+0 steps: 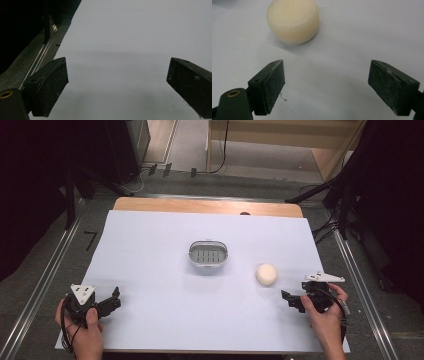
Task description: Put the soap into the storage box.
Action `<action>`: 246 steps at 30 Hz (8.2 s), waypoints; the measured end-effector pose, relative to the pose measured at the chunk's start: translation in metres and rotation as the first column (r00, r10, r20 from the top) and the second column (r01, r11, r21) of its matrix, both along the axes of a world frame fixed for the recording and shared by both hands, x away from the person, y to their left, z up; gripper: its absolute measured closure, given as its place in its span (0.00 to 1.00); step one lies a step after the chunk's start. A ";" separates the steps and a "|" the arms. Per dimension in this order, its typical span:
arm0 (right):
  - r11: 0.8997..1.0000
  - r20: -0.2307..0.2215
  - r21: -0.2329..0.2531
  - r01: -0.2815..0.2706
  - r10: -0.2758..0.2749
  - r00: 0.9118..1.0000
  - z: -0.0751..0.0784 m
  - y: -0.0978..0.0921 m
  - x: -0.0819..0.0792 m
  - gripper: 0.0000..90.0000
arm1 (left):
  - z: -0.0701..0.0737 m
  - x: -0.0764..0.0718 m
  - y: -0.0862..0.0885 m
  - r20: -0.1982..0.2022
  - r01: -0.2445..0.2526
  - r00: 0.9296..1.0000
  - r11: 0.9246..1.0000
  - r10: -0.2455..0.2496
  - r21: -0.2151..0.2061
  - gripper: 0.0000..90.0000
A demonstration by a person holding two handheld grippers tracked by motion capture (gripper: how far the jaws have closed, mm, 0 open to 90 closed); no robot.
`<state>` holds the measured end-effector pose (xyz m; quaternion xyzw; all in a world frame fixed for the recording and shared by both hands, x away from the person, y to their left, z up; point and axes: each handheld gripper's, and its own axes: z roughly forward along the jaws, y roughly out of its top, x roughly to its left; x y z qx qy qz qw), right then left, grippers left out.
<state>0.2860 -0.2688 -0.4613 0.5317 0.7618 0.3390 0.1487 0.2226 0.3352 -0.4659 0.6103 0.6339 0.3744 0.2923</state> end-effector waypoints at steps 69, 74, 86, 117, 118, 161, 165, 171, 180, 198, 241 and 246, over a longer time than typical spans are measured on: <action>0.995 -0.160 -0.073 0.064 -0.075 0.984 -0.001 0.083 0.067 0.27 | 0.000 -0.002 -0.007 0.000 0.059 0.998 0.997 -0.059 0.055 0.05; 0.994 -0.159 -0.070 0.089 -0.099 0.982 0.000 0.084 0.067 0.28 | -0.001 -0.002 -0.007 -0.001 0.061 0.998 0.997 -0.061 0.057 0.05; 0.996 -0.152 -0.038 0.080 -0.085 0.985 0.009 0.086 0.067 0.28 | -0.001 -0.002 -0.008 -0.004 0.064 0.998 0.996 -0.064 0.062 0.05; 1.000 -0.113 -0.006 -0.021 0.020 0.993 0.036 0.126 0.074 0.28 | -0.001 -0.001 -0.008 -0.009 0.077 0.997 0.995 -0.077 0.061 0.05; 1.000 -0.110 -0.009 -0.026 0.025 0.994 0.036 0.127 0.074 0.28 | -0.001 -0.001 -0.008 -0.009 0.077 0.997 0.995 -0.077 0.060 0.05; 0.994 -0.073 0.002 -0.112 0.112 0.991 0.059 0.184 0.091 0.28 | -0.001 0.000 -0.008 -0.023 0.091 0.996 0.994 -0.090 0.056 0.05; 0.994 -0.075 0.005 -0.112 0.112 0.991 0.059 0.187 0.093 0.28 | -0.001 0.000 -0.008 -0.024 0.092 0.996 0.994 -0.091 0.055 0.05; 0.994 -0.083 0.007 -0.112 0.112 0.990 0.058 0.194 0.096 0.28 | -0.002 0.001 -0.008 -0.025 0.094 0.995 0.994 -0.093 0.055 0.05; 0.992 -0.073 0.013 -0.123 0.124 0.990 0.060 0.204 0.100 0.28 | -0.001 0.001 -0.009 -0.031 0.094 0.995 0.994 -0.092 0.057 0.05; 0.991 -0.080 0.026 -0.131 0.133 0.988 0.059 0.226 0.109 0.28 | -0.002 0.001 -0.009 -0.035 0.095 0.995 0.994 -0.093 0.061 0.05; 0.996 -0.125 0.006 -0.089 0.089 0.988 0.043 0.256 0.124 0.28 | -0.002 0.002 -0.009 -0.047 0.096 0.994 0.993 -0.094 0.062 0.05; 0.997 -0.128 0.010 -0.081 0.082 0.988 0.042 0.256 0.123 0.28 | -0.002 0.002 -0.009 -0.046 0.095 0.995 0.994 -0.092 0.060 0.05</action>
